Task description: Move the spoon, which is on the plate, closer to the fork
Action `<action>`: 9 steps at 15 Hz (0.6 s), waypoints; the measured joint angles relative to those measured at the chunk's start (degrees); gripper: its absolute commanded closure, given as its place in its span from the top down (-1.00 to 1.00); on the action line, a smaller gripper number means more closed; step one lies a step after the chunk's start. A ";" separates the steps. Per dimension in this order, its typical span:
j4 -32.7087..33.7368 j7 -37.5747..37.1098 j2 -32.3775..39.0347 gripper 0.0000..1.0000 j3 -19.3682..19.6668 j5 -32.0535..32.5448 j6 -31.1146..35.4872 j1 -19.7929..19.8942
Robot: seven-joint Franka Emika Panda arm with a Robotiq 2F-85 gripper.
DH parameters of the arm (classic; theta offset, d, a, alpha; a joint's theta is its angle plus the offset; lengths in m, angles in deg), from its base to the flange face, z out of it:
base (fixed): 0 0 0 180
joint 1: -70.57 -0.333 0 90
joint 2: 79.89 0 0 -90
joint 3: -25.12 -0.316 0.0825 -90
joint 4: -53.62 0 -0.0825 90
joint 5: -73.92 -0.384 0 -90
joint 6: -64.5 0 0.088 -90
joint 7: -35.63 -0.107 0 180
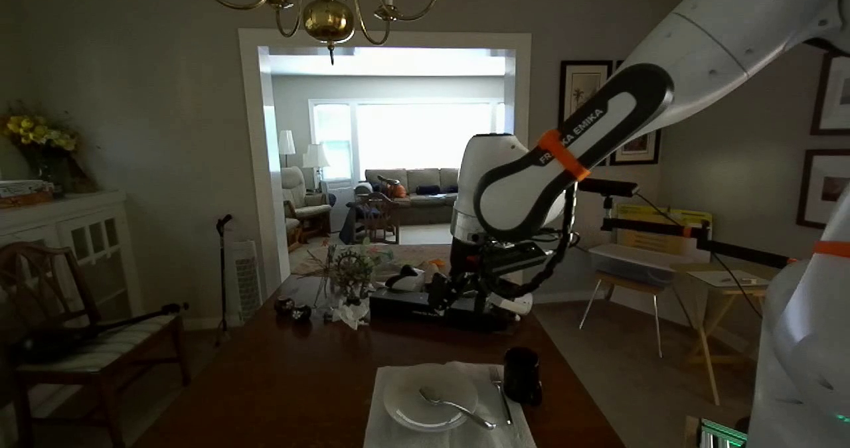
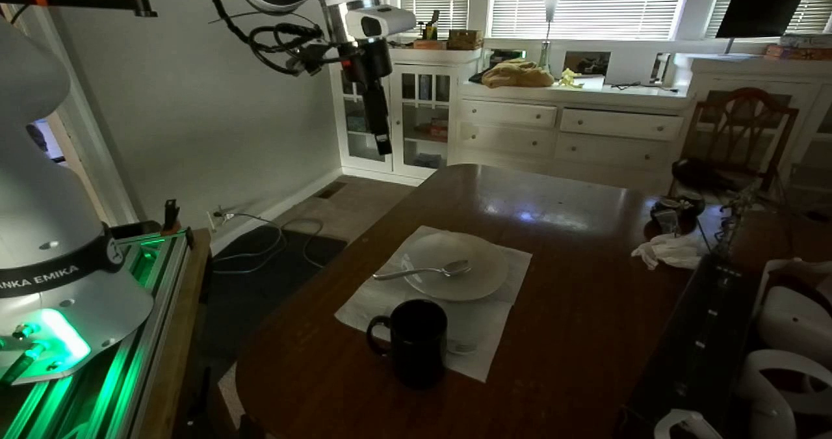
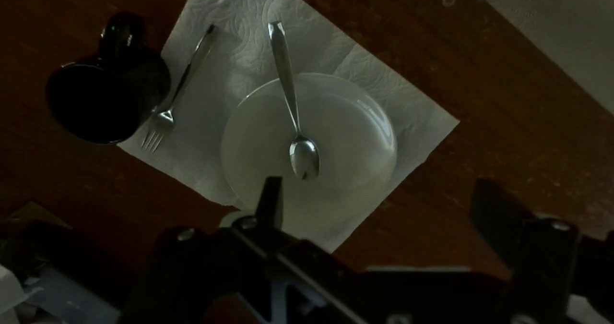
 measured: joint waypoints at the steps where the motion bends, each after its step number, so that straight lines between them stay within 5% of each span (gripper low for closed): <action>1: 0.78 -0.25 1.87 1.00 0.44 0.06 1.60 0.47; 9: 4.80 -2.35 17.78 1.00 2.23 5.97 14.49 1.20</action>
